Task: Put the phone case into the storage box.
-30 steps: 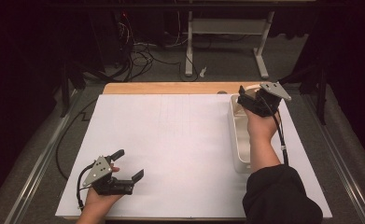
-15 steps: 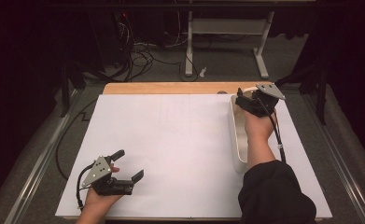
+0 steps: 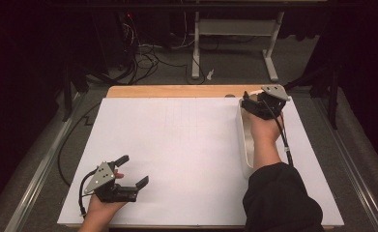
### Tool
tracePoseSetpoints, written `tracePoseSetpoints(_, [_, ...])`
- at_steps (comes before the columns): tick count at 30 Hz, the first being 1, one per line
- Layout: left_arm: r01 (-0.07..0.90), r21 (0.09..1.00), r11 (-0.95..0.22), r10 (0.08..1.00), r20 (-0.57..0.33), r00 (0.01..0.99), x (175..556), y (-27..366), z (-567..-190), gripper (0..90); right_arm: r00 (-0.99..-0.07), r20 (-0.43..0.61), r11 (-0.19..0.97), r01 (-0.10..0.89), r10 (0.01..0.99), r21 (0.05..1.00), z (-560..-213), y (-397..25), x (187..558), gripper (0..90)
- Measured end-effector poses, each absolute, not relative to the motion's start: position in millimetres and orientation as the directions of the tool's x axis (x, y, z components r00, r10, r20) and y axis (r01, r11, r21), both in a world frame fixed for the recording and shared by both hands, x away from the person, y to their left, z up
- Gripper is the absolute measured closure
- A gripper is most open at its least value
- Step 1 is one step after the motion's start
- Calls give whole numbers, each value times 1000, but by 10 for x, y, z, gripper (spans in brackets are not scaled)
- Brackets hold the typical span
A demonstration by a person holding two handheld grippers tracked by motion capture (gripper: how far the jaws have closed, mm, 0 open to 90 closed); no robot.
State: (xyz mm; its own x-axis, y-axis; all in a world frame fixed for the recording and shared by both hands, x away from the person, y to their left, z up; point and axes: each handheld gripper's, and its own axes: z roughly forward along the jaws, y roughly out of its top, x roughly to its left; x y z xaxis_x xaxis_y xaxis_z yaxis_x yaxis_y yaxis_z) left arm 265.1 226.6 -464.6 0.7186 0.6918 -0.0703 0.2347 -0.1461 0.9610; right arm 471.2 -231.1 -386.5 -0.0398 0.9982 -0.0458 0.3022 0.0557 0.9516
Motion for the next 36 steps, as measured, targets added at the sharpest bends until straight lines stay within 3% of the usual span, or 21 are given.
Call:
tracePoseSetpoints(14, [240, 959, -148, 683, -76, 727, 2648, 2264, -4654, 10, 11, -5, 1, 311, 1000, 950, -3837, -2319, 4805, 116])
tracePoseSetpoints(36, [249, 959, -137, 680, -92, 728, 2648, 2298, -4676, 13, 55, -29, 12, 287, 998, 958, -3860, -2220, 4986, 113])
